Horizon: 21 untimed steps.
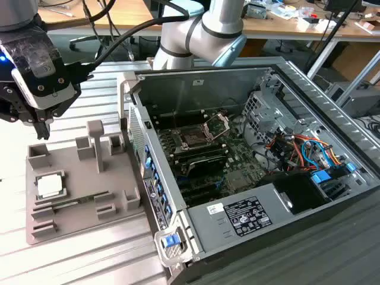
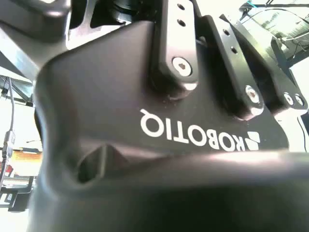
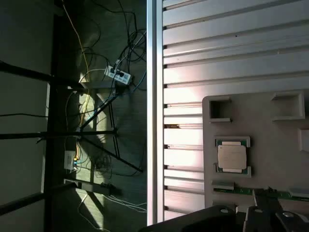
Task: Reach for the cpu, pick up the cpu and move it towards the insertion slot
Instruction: 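Reach for the cpu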
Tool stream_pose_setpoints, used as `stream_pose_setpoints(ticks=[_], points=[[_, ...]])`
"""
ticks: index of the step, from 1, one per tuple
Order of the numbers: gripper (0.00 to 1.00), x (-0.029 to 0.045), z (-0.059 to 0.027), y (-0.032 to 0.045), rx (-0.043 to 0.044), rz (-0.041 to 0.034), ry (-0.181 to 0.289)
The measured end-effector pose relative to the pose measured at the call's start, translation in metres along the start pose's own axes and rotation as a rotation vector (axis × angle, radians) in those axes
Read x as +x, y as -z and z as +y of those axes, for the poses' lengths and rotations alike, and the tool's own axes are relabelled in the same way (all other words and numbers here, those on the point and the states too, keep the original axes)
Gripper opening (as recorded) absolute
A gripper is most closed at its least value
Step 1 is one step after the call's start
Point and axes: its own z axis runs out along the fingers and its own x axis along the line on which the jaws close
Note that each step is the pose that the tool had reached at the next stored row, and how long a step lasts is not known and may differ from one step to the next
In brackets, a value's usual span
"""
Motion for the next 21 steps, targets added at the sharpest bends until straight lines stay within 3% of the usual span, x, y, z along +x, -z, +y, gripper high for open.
stream_pose_setpoints(ticks=[21], points=[[0.1,0.0,-0.0002,-0.005,0.0,0.0,0.0]])
